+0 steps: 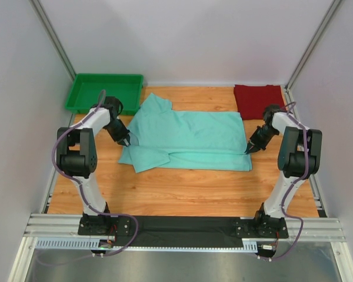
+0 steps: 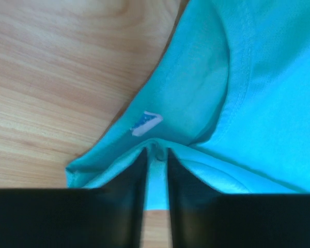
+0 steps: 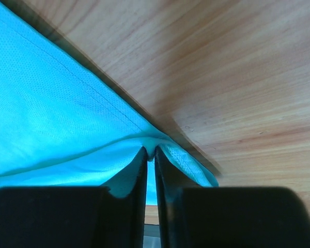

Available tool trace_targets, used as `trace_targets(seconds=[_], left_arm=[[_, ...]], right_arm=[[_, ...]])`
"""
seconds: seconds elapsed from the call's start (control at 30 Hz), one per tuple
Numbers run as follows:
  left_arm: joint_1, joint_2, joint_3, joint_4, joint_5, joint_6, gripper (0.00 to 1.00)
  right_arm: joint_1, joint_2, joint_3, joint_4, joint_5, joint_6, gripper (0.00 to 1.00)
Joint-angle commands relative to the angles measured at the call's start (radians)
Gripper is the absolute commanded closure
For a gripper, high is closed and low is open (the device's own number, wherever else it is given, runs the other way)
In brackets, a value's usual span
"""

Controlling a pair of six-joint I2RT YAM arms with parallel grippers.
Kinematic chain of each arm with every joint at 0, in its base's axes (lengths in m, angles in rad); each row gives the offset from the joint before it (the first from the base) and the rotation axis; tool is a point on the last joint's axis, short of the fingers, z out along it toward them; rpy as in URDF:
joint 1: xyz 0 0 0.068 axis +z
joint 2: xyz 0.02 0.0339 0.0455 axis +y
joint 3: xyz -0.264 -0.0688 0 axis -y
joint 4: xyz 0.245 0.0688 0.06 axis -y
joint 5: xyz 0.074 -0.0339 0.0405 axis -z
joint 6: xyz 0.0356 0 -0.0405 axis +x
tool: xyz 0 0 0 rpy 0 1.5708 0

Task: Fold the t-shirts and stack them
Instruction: Fold the tshirt

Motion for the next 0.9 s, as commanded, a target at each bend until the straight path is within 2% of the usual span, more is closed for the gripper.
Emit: trace_targets(seconds=[0.0, 0.07, 0.17, 0.23, 0.3, 0.33, 0.4, 0.43, 0.5, 0.53, 0.6, 0.63, 0.7, 0.77, 0.87], left_arm=[[-0.016, -0.037, 0.077, 0.0, -0.092, 0.046, 0.63], [-0.024, -0.077, 0.092, -0.017, -0.133, 0.089, 0.41], [-0.039, -0.184, 0.069, -0.046, -0.148, 0.157, 0.34], [-0.047, -0.275, 0.008, -0.062, -0.144, 0.183, 0.34], [-0.049, -0.357, -0.061, -0.015, -0.072, 0.18, 0.4], [-0.049, -0.378, -0.14, 0.01, -0.037, 0.172, 0.5], [-0.049, -0.395, -0.211, 0.096, 0.066, 0.137, 0.63], [-0.049, -0.387, -0.259, 0.119, 0.089, 0.119, 0.74], [-0.049, -0.354, -0.279, 0.168, 0.14, 0.101, 0.82], [-0.049, -0.344, -0.288, 0.188, 0.141, 0.103, 0.87], [-0.046, -0.309, -0.285, 0.213, 0.109, 0.123, 0.89], [-0.046, -0.294, -0.267, 0.216, 0.1, 0.138, 0.9], [-0.044, -0.242, -0.248, 0.21, 0.077, 0.152, 0.91], [-0.037, -0.206, -0.233, 0.207, 0.072, 0.154, 0.99], [-0.029, -0.146, -0.244, 0.193, 0.049, 0.141, 1.0]], right_arm=[[0.003, 0.027, 0.11, -0.007, 0.055, -0.04, 0.85], [0.006, 0.017, 0.156, -0.059, 0.118, -0.083, 0.75], [0.02, -0.061, 0.192, -0.11, 0.189, -0.125, 0.63], [0.052, -0.115, 0.152, -0.107, 0.185, -0.129, 0.61], [0.121, -0.183, 0.087, -0.083, 0.136, -0.126, 0.6], [0.144, -0.2, 0.06, -0.067, 0.105, -0.117, 0.6], [0.239, -0.224, 0.002, -0.008, 0.022, -0.084, 0.61], [0.261, -0.226, -0.044, 0.015, 0.014, -0.073, 0.61], [0.279, -0.22, -0.082, 0.069, -0.018, -0.054, 0.64], [0.278, -0.215, -0.101, 0.08, -0.018, -0.044, 0.72], [0.278, -0.209, -0.107, 0.089, 0.014, -0.056, 0.8], [0.276, -0.197, -0.107, 0.085, 0.028, -0.066, 0.88], [0.272, -0.178, -0.107, 0.072, 0.065, -0.076, 0.94], [0.27, -0.166, -0.122, 0.06, 0.114, -0.079, 0.96], [0.259, -0.168, -0.168, 0.088, 0.152, -0.083, 0.97]])
